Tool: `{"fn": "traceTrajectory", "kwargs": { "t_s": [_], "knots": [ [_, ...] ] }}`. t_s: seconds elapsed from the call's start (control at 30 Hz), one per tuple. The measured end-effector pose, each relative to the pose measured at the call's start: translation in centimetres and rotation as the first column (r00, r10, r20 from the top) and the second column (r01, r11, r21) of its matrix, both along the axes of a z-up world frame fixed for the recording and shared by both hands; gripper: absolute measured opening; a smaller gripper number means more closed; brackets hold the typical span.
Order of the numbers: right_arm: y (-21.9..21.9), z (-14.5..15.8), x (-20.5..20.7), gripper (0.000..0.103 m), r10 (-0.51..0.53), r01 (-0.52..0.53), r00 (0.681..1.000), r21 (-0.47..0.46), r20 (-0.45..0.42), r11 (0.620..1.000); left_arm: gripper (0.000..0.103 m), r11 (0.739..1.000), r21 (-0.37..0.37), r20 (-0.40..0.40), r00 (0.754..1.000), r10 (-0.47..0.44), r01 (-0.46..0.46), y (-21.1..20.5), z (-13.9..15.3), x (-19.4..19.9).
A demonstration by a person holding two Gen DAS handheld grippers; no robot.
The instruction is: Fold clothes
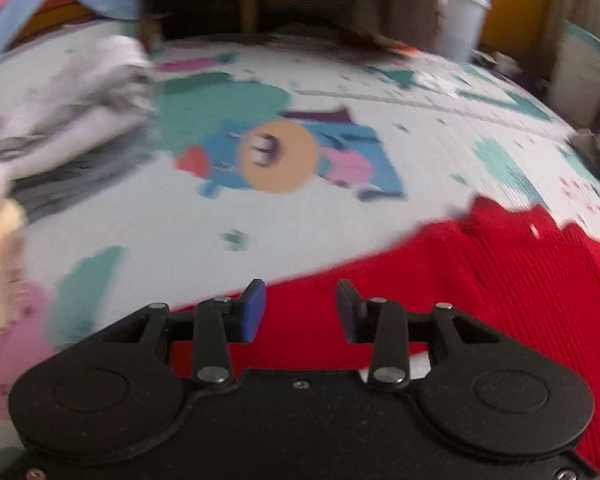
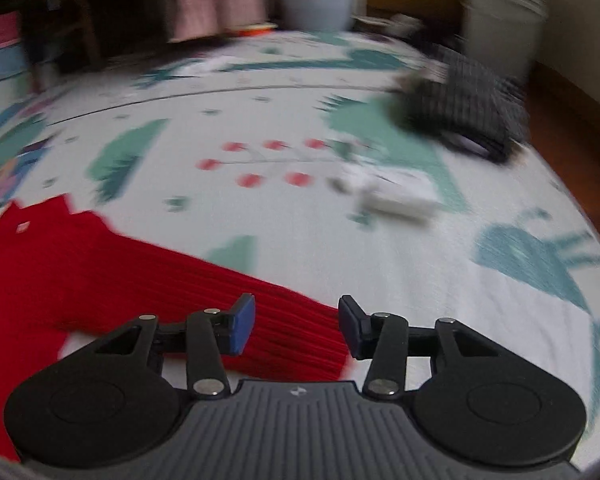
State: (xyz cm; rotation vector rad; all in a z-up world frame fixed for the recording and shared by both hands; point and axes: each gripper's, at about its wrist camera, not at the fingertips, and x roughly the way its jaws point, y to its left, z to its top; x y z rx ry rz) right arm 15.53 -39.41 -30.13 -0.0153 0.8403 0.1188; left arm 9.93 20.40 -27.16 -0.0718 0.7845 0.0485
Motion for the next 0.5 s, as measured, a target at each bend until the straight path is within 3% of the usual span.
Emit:
{"fn": "traceTrajectory", "kwargs": {
  "t_s": [0.07,0.1,0.23,0.37,0.43,0.5],
  "knots": [
    [1.0,-1.3,0.7,0.045,0.034,-0.035,0.997,-0.025,-0.062,0.999,0.045,1.000,0.028,-0.064,0.998,0.000,0.002,-0.6,-2.6,0.4],
    [1.2,-2.1,0.9,0.047,0.042,-0.045,0.995,-0.034,-0.091,0.998,0.047,0.999,0.043,-0.059,0.998,0.003,-0.001,-0.7,-3.1,0.3],
    [0.1,-1.9,0.5,0.047,0.020,-0.020,0.997,-0.001,-0.072,1.000,0.046,0.999,-0.025,-0.073,0.997,0.038,-0.040,0.2,-2.3,0.3],
    [-2.1,-1.0,-1.0,0.047,-0.085,0.087,0.996,0.063,-0.038,0.994,0.049,0.992,-0.076,-0.002,0.995,0.096,-0.096,1.5,-0.1,-1.2],
    [-3.7,-1.2,-1.5,0.048,-0.166,0.172,0.984,0.107,-0.057,0.979,0.049,0.974,-0.135,-0.007,0.983,0.185,-0.184,3.6,0.0,-2.3],
    [-5.1,-1.6,-1.6,0.048,-0.222,0.233,0.971,0.146,-0.089,0.962,0.049,0.936,-0.210,-0.030,0.958,0.284,-0.284,5.9,-0.1,-3.5]
  ]
}}
